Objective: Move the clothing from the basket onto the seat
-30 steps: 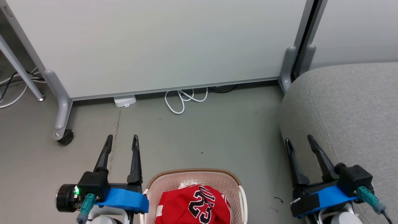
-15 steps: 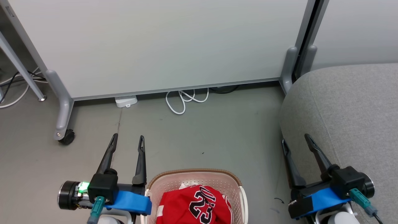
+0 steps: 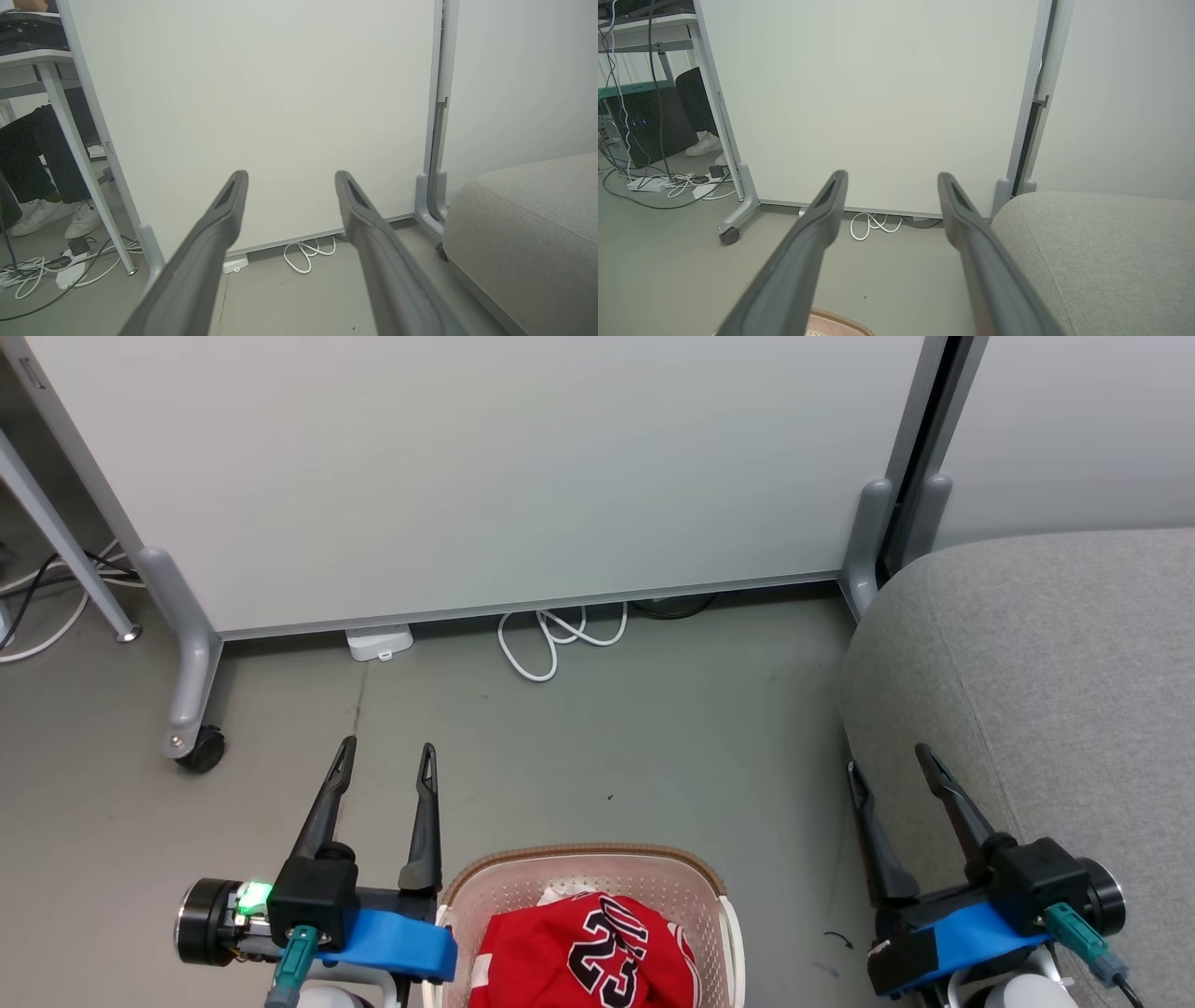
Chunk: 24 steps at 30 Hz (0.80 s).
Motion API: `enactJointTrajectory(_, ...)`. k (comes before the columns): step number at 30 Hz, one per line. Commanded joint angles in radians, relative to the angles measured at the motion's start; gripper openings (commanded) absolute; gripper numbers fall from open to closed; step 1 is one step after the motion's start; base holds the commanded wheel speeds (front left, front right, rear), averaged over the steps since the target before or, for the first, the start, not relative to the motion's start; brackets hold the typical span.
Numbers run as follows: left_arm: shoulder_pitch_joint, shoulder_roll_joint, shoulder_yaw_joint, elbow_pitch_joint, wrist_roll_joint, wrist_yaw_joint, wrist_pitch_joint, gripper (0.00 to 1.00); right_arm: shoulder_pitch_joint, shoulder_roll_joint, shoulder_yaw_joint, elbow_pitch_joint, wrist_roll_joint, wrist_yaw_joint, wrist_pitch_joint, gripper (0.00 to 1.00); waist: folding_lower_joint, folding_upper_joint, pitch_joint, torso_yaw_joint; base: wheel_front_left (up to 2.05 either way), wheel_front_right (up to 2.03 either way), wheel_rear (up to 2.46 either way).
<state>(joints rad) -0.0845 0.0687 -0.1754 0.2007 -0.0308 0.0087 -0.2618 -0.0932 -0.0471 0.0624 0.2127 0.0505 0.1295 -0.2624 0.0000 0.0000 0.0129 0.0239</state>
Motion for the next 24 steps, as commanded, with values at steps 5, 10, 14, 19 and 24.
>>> enactJointTrajectory(5, -0.005, -0.001, 0.007, 0.003, 0.001, -0.008, -0.005, 1.0, -0.011, -0.006, -0.002, 0.003, 0.001, 0.002, -0.004, 1.0, 0.0, 0.0, -0.001, 0.002, 0.0, 0.0, 0.0)
enactJointTrajectory(10, -0.008, -0.002, 0.009, 0.006, 0.0, -0.009, -0.005, 1.0, -0.012, -0.006, -0.003, 0.001, 0.005, 0.002, -0.004, 1.0, 0.0, 0.0, 0.0, 0.003, 0.0, 0.0, 0.0)
enactJointTrajectory(14, -0.013, -0.001, 0.008, 0.017, -0.003, -0.027, -0.005, 1.0, -0.012, -0.006, -0.003, -0.004, 0.009, 0.002, -0.004, 1.0, 0.0, 0.0, 0.002, 0.003, 0.0, 0.0, 0.0)
enactJointTrajectory(19, -0.037, 0.017, -0.005, 0.04, 0.008, -0.056, -0.004, 1.0, -0.021, -0.006, 0.003, -0.019, 0.011, 0.002, -0.004, 1.0, 0.0, 0.0, 0.019, -0.005, 0.0, 0.0, 0.0)
enactJointTrajectory(24, -0.096, 0.034, -0.03, 0.085, 0.014, -0.089, -0.004, 1.0, -0.044, -0.006, 0.007, -0.035, 0.003, 0.002, -0.004, 1.0, 0.0, 0.0, 0.058, -0.02, 0.0, 0.0, 0.0)
